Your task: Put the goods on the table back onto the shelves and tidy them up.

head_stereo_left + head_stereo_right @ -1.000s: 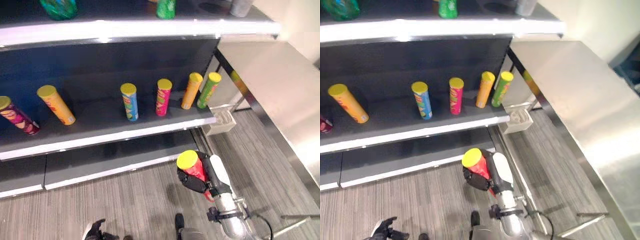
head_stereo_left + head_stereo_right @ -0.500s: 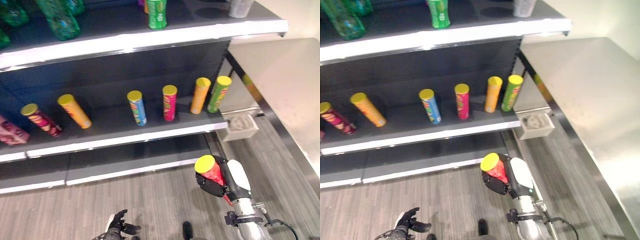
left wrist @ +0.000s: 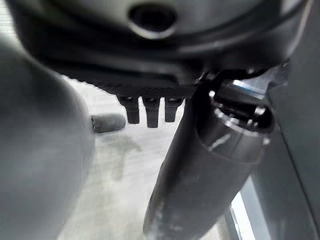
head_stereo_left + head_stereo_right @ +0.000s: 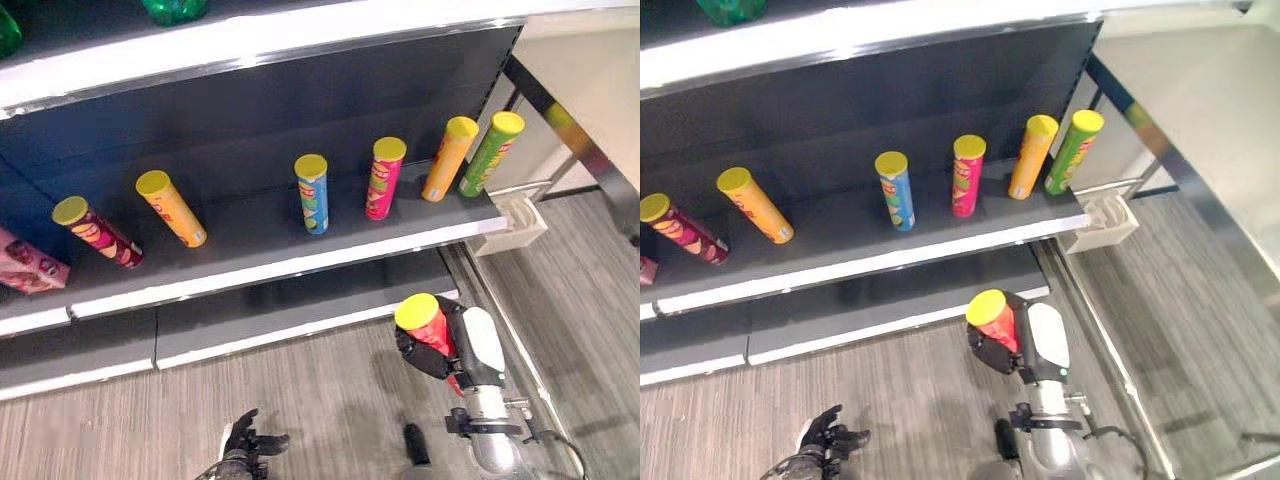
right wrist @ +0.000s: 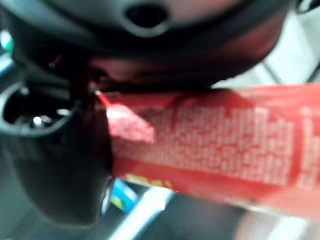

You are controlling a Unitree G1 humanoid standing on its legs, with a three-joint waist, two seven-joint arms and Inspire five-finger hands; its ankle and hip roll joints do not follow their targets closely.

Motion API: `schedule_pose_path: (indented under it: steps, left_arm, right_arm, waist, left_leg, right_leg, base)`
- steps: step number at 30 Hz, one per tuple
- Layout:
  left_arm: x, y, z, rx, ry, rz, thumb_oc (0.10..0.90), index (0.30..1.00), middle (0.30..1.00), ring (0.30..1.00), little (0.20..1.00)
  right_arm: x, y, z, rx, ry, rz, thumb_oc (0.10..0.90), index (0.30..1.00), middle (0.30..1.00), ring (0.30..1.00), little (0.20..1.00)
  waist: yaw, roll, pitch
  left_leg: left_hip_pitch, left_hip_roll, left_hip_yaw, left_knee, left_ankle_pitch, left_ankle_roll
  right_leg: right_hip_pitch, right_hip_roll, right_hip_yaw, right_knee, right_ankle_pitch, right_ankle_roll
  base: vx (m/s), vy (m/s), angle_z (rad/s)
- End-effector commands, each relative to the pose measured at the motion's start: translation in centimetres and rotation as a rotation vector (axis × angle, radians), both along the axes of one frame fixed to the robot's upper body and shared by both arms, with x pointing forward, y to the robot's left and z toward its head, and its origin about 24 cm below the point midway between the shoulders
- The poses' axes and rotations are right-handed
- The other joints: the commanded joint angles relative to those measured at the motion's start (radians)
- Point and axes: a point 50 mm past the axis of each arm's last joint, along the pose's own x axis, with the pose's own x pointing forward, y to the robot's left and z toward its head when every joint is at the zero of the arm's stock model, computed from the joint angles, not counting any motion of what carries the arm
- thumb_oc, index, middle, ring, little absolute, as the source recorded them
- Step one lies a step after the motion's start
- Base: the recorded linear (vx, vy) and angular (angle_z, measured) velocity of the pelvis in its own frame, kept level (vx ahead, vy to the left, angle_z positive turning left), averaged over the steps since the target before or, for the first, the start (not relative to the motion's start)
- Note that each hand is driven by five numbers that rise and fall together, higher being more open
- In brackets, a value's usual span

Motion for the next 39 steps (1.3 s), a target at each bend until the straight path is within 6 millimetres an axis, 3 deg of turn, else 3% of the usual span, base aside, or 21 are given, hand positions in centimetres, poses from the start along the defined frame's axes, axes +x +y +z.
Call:
schedule_pose_path:
  steps: [1, 2, 3, 4, 5, 6, 10, 13, 15, 18, 20, 22, 24, 25, 29, 30, 32, 33, 36, 37, 39]
  left_arm:
    - [-0.9, -1.6, -0.5, 0.017, 0.022, -0.074, 0.800, 0.900, 0.900, 0.900, 0.900]
    - [0.0, -1.7, -0.2, 0.036, 0.009, -0.128, 0.800, 0.900, 0.900, 0.900, 0.900]
    - [1.6, -1.9, 0.6, 0.082, -0.033, -0.271, 0.800, 0.900, 0.900, 0.900, 0.900]
    - [2.1, -1.8, 0.9, 0.098, -0.056, -0.309, 0.800, 0.900, 0.900, 0.900, 0.900]
    - [2.1, -1.8, 1.0, 0.099, -0.057, -0.309, 0.800, 0.900, 0.900, 0.900, 0.900]
    - [3.0, -0.8, 1.8, 0.094, -0.106, -0.277, 0.800, 0.900, 0.900, 0.900, 0.900]
    - [2.3, -0.8, 1.1, 0.082, -0.050, -0.313, 0.800, 0.900, 0.900, 0.900, 0.900]
    - [1.9, -1.2, 0.8, 0.080, -0.024, -0.354, 0.800, 0.900, 0.900, 0.900, 0.900]
    - [2.0, -1.6, 0.8, 0.075, -0.024, -0.364, 0.800, 0.900, 0.900, 0.900, 0.900]
    - [2.1, -1.6, 1.0, 0.077, -0.041, -0.366, 0.800, 0.900, 0.900, 0.900, 0.900]
    - [0.7, -1.4, 0.2, 0.057, 0.011, -0.322, 0.800, 0.900, 0.900, 0.900, 0.900]
    - [1.2, -1.6, 0.6, 0.093, -0.016, -0.402, 0.800, 0.900, 0.900, 0.900, 0.900]
    - [2.0, -1.6, 1.0, 0.098, -0.043, -0.400, 0.800, 0.900, 0.900, 0.900, 0.900]
    - [2.8, -2.0, 1.3, 0.079, -0.068, -0.382, 0.800, 0.900, 0.900, 0.900, 0.900]
    - [2.7, -2.3, 1.0, 0.087, -0.036, -0.403, 0.800, 0.900, 0.900, 0.900, 0.900]
    - [2.6, -2.5, 0.8, 0.091, -0.020, -0.412, 0.800, 0.900, 0.900, 0.900, 0.900]
    - [2.7, -2.5, 0.9, 0.106, -0.021, -0.428, 0.800, 0.900, 0.900, 0.900, 0.900]
    - [2.9, -2.8, 1.0, 0.105, -0.031, -0.457, 0.800, 0.900, 0.900, 0.900, 0.900]
    - [3.3, -3.0, 1.3, 0.112, -0.053, -0.505, 0.800, 0.900, 0.900, 0.900, 0.900]
    - [3.6, -2.8, 1.6, 0.130, -0.071, -0.530, 0.800, 0.900, 0.900, 0.900, 0.900]
    - [3.4, -2.4, 1.6, 0.137, -0.068, -0.524, 0.800, 0.900, 0.900, 0.900, 0.900]
  right_arm:
    - [2.2, -1.2, 6.6, -0.062, -0.345, 0.040, 0.400, 0.300, 0.300, 0.300, 0.300]
    - [2.3, -1.3, 6.8, -0.073, -0.352, 0.029, 0.400, 0.300, 0.300, 0.300, 0.300]
    - [2.5, -1.3, 6.9, -0.073, -0.353, 0.017, 0.400, 0.300, 0.300, 0.300, 0.300]
    - [2.5, -1.0, 7.0, -0.058, -0.355, 0.027, 0.400, 0.300, 0.300, 0.300, 0.300]
    - [2.5, -1.0, 7.0, -0.057, -0.355, 0.027, 0.400, 0.300, 0.300, 0.300, 0.300]
    - [3.2, 0.5, 7.9, 0.002, -0.402, 0.075, 0.400, 0.300, 0.300, 0.300, 0.300]
    - [2.5, 0.2, 7.8, 0.031, -0.390, 0.082, 0.400, 0.300, 0.300, 0.300, 0.300]
    - [1.5, -0.5, 6.9, -0.011, -0.358, 0.082, 0.400, 0.300, 0.300, 0.300, 0.300]
    - [1.2, -0.8, 6.9, -0.019, -0.359, 0.066, 0.400, 0.300, 0.300, 0.300, 0.300]
    - [0.9, -1.7, 6.8, -0.058, -0.368, 0.018, 0.400, 0.300, 0.300, 0.300, 0.300]
    - [0.4, -1.7, 6.4, -0.056, -0.344, 0.021, 0.400, 0.300, 0.300, 0.300, 0.300]
    - [-0.1, -0.7, 5.3, 0.000, -0.266, 0.100, 0.400, 0.300, 0.300, 0.300, 0.300]
    - [0.3, -0.5, 5.3, -0.011, -0.255, 0.142, 0.400, 0.300, 0.300, 0.300, 0.300]
    - [0.8, -0.9, 5.5, -0.034, -0.257, 0.143, 0.400, 0.300, 0.300, 0.300, 0.300]
    - [1.1, -1.5, 6.0, -0.048, -0.267, 0.125, 0.400, 0.300, 0.300, 0.300, 0.300]
    - [1.0, -1.6, 6.0, -0.023, -0.263, 0.109, 0.400, 0.300, 0.300, 0.300, 0.300]
    - [1.0, -1.6, 6.0, -0.013, -0.258, 0.108, 0.400, 0.300, 0.300, 0.300, 0.300]
    - [0.8, -1.6, 5.8, -0.001, -0.251, 0.093, 0.400, 0.300, 0.300, 0.300, 0.300]
    - [0.9, -1.3, 5.5, 0.003, -0.246, 0.084, 0.400, 0.300, 0.300, 0.300, 0.300]
    - [1.0, -0.8, 5.2, 0.024, -0.248, 0.075, 0.400, 0.300, 0.300, 0.300, 0.300]
    - [1.1, -0.6, 5.0, 0.047, -0.242, 0.062, 0.400, 0.300, 0.300, 0.300, 0.300]
  waist:
    - [0.014, 0.132, -0.064]
    - [0.009, 0.132, -0.065]
    - [-0.008, 0.127, -0.076]
    - [-0.009, 0.125, -0.079]
    - [-0.007, 0.122, -0.083]
    - [-0.005, 0.116, -0.080]
    - [-0.037, 0.114, -0.083]
    - [-0.044, 0.115, -0.098]
    - [-0.036, 0.108, -0.097]
    - [-0.016, 0.101, -0.090]
    - [-0.012, 0.108, -0.087]
    - [-0.013, 0.110, -0.064]
    - [-0.008, 0.092, -0.029]
    - [-0.015, 0.081, -0.024]
    - [-0.043, 0.110, -0.067]
    - [-0.066, 0.129, -0.089]
    - [-0.080, 0.141, -0.092]
    - [-0.100, 0.156, -0.095]
    - [-0.113, 0.161, -0.083]
    - [-0.118, 0.155, -0.072]
    - [-0.111, 0.147, -0.071]
  left_leg:
    - [0.044, 0.105, 0.016, -0.035, 0.038, 0.016]
    - [0.030, 0.080, 0.031, -0.029, 0.039, 0.012]
    - [0.024, 0.023, 0.062, -0.049, 0.011, 0.029]
    - [0.027, 0.000, 0.081, -0.063, 0.004, 0.042]
    - [0.022, -0.003, 0.084, -0.065, 0.009, 0.044]
    - [0.070, -0.060, 0.203, -0.143, -0.002, 0.092]
    - [0.097, -0.099, 0.294, -0.188, 0.002, 0.135]
    - [0.090, -0.161, 0.281, -0.188, -0.056, 0.170]
    - [0.095, -0.183, 0.276, -0.188, -0.065, 0.186]
    - [0.107, -0.193, 0.285, -0.188, -0.043, 0.191]
    - [0.142, -0.196, 0.276, -0.188, -0.039, 0.190]
    - [0.157, -0.204, 0.267, -0.187, -0.026, 0.189]
    - [0.057, -0.214, 0.243, -0.064, -0.041, 0.180]
    - [0.027, -0.204, 0.237, 0.065, -0.102, 0.169]
    - [0.111, -0.102, 0.270, 0.216, -0.137, 0.137]
    - [0.194, -0.063, 0.292, 0.167, -0.108, 0.114]
    - [0.228, -0.057, 0.297, 0.112, -0.096, 0.105]
    - [0.275, -0.070, 0.301, -0.023, -0.108, 0.098]
    - [0.314, -0.097, 0.344, -0.155, -0.130, 0.110]
    - [0.301, -0.120, 0.348, -0.188, -0.163, 0.120]
    - [0.291, -0.132, 0.352, -0.188, -0.185, 0.129]
  right_leg:
    - [0.060, 0.031, 0.049, -0.018, -0.100, 0.042]
    - [0.042, 0.001, 0.042, -0.036, -0.048, 0.050]
    - [-0.011, -0.037, 0.064, -0.041, 0.100, 0.056]
    - [-0.037, -0.053, 0.063, -0.042, 0.159, 0.059]
    - [-0.046, -0.055, 0.067, -0.043, 0.163, 0.060]
    - [-0.112, -0.059, -0.102, -0.019, 0.275, 0.059]
    - [-0.095, 0.145, -0.057, 0.081, 0.073, 0.032]
    - [-0.025, 0.314, 0.025, 0.132, -0.118, 0.012]
    - [-0.006, 0.362, 0.059, 0.131, -0.160, -0.010]
    - [0.017, 0.412, 0.035, 0.071, -0.138, -0.031]
    - [0.037, 0.430, 0.031, 0.048, -0.134, -0.038]
    - [0.038, 0.441, 0.032, 0.031, -0.122, -0.044]
    - [-0.011, 0.427, 0.044, 0.043, -0.101, -0.051]
    - [-0.067, 0.388, 0.021, 0.061, -0.083, -0.050]
    - [-0.102, 0.326, -0.084, 0.059, -0.080, -0.054]
    - [-0.122, 0.308, -0.124, 0.062, -0.077, -0.050]
    - [-0.140, 0.300, -0.143, 0.072, -0.079, -0.041]
    - [-0.153, 0.293, -0.149, 0.068, -0.062, -0.021]
    - [-0.186, 0.285, -0.138, 0.070, -0.012, 0.012]
    - [-0.210, 0.288, -0.121, 0.051, 0.045, 0.036]
    - [-0.219, 0.286, -0.109, 0.029, 0.078, 0.050]
  base:
    - [0.14, 0.357, -0.09]
    - [0.27, 0.651, -0.10]
    - [0.24, 0.592, 0.06]
    - [0.18, 0.445, -0.24]
    - [0.11, 0.732, -0.31]
    - [0.03, 0.740, -0.48]
    - [-0.02, 0.595, -0.68]
    - [0.03, 0.447, -0.66]
    - [0.01, 0.218, -0.11]
    - [-0.03, -0.019, 0.03]
    - [0.09, -0.008, 0.25]
    - [-0.04, -0.016, 0.46]
    - [-0.31, 0.031, 0.10]
    - [-0.39, 0.064, 0.30]
    - [-0.10, 0.132, 1.11]
    - [-0.01, 0.334, 0.53]
    - [-0.07, 0.299, 0.71]
    - [-0.03, 0.244, 0.57]
    - [-0.14, 0.394, 0.14]
    - [-0.25, 0.391, -0.07]
    - [-0.14, 0.189, -0.44]
